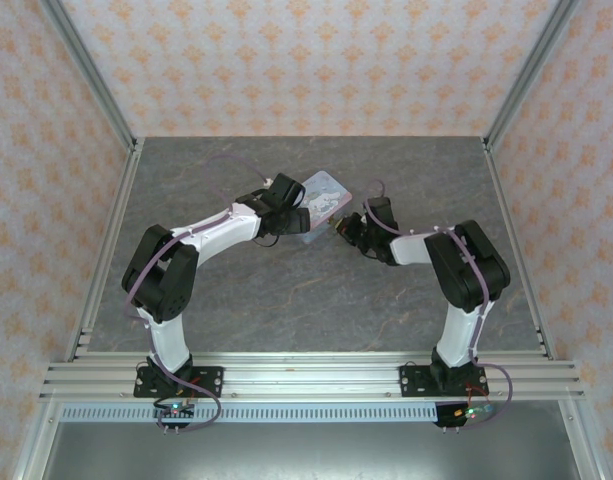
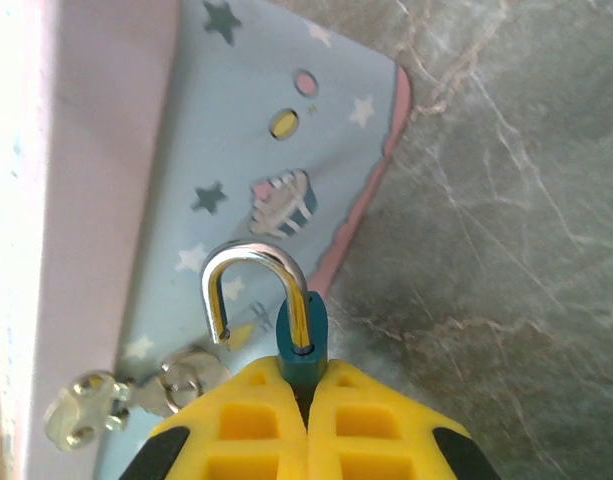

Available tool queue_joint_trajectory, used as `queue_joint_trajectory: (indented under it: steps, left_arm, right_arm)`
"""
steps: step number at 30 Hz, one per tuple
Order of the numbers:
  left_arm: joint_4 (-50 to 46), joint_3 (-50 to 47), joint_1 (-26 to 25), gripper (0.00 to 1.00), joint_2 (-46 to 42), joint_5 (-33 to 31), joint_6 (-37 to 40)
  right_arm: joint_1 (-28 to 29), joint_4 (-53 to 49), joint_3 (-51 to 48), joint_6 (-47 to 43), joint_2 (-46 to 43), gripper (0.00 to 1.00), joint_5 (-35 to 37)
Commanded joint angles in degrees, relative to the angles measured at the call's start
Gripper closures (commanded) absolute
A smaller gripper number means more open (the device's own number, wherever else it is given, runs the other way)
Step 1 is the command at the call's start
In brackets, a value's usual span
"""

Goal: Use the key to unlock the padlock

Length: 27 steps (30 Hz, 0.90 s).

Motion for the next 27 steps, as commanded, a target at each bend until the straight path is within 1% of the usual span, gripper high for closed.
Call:
queue_joint_trajectory:
  steps: [1, 12, 17, 19, 22, 25, 27]
  left_arm:
    - [-6.5, -0.9, -0.5, 0.17, 1.4, 0.6, 1.4]
    - [-8.0, 1.2, -0.4, 0.15, -3.8, 2.1, 1.2]
    - [-8.8, 0.9, -0.4, 0.14, -7.9, 2.1, 0.9]
    - [-9.1, 0.8, -0.2, 0.14, -9.2, 2.2, 0.8]
    - [-9.4, 0.3, 0.1, 0.13, -11.5, 2.4, 0.7]
    - [-9.5, -0.4, 0.7, 0.12, -13.9, 2.7, 0.2]
    - [-9.7, -1.0, 1.3, 0.12, -15.8, 2.8, 0.0]
  right_arm:
    - [0.0, 0.6, -3.7, -0.4, -4.5, 1.0, -0.7]
    - [0.0, 0.7, -16.8, 2.8, -13.4, 1.0, -0.3]
    - [0.0, -5.4, -20.3, 3.4, -20.1, 1.0, 1.8]
    - [0.0, -8.0, -21.1, 3.3, -22.4, 0.95, 2.5]
    - [-0.1, -11.3, -22.3, 3.3, -25.4, 0.77, 3.2]
    - [-0.1, -14.8, -23.3, 3.3, -28.9, 0.63, 4.0]
    - [-0.1, -17.2, -23.8, 3.3, -31.7, 0.59, 4.4]
